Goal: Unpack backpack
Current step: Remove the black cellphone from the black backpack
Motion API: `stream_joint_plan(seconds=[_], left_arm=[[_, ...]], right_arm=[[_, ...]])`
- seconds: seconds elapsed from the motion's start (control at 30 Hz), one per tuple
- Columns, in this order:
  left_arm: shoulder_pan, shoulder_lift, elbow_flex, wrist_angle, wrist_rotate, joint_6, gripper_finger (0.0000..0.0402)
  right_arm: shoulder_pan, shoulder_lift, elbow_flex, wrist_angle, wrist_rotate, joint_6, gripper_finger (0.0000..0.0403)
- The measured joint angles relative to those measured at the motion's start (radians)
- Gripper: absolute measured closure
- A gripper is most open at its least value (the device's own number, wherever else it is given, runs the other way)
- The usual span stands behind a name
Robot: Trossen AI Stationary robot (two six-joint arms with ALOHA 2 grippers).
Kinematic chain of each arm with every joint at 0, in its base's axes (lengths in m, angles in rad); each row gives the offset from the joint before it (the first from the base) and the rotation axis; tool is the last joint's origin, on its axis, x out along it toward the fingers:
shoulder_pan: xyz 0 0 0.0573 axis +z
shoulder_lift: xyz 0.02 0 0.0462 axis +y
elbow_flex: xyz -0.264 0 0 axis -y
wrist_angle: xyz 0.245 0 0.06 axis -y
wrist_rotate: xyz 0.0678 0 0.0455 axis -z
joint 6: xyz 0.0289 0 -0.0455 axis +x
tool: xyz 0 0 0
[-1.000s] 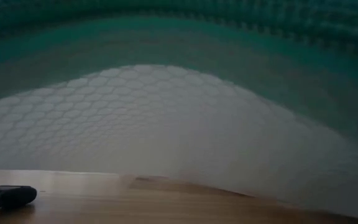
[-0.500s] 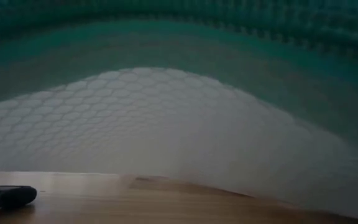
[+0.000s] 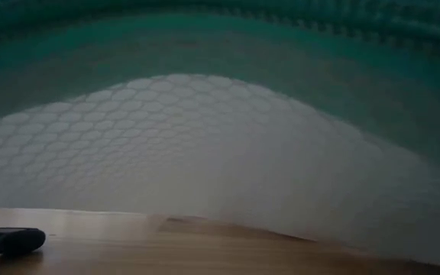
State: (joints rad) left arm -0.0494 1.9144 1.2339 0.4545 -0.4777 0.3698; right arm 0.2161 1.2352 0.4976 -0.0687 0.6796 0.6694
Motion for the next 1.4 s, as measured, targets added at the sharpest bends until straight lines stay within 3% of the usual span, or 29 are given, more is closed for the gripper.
stream_joint_plan(seconds=[0.27, 0.4, 0.53, 0.7, 0.97, 1.07, 1.17, 1.33, 1.4], left_arm=[[-0.001, 0.000, -0.001, -0.009, 0.022, -0.027, 0.0394], [-0.002, 0.000, -0.002, -0.012, 0.019, -0.034, 0.0394], [-0.005, 0.000, -0.003, -0.015, 0.015, -0.034, 0.0394], [-0.005, 0.001, -0.005, -0.037, 0.002, -0.072, 0.0394], [-0.010, 0.000, -0.007, -0.096, -0.018, -0.079, 0.0394], [-0.011, -0.001, -0.006, -0.076, -0.024, -0.078, 0.0394], [-0.010, -0.006, 0.000, -0.042, -0.012, -0.077, 0.0394], [-0.015, -0.014, 0.003, -0.033, 0.013, -0.076, 0.0394], [-0.018, -0.026, 0.003, -0.045, 0.020, -0.075, 0.0394]], right_arm=[[-0.002, 0.231, 0.011, 0.203, 0.260, 0.098, 0.0146], [-0.042, 0.320, 0.052, 0.201, 0.268, 0.155, 0.0146], [-0.097, 0.380, 0.080, 0.200, 0.219, 0.134, 0.0146], [-0.190, 0.381, 0.097, 0.202, 0.027, 0.004, 0.0146], [-0.209, 0.379, 0.112, 0.190, -0.048, -0.386, 0.0150], [-0.207, 0.380, 0.112, 0.204, -0.133, -0.413, 0.0178], [-0.200, 0.379, 0.104, 0.300, -0.216, -0.424, 0.0234], [-0.168, 0.374, 0.005, 0.594, -0.225, -0.433, 0.0372], [-0.169, 0.373, -0.039, 0.687, -0.210, -0.424, 0.0391]])
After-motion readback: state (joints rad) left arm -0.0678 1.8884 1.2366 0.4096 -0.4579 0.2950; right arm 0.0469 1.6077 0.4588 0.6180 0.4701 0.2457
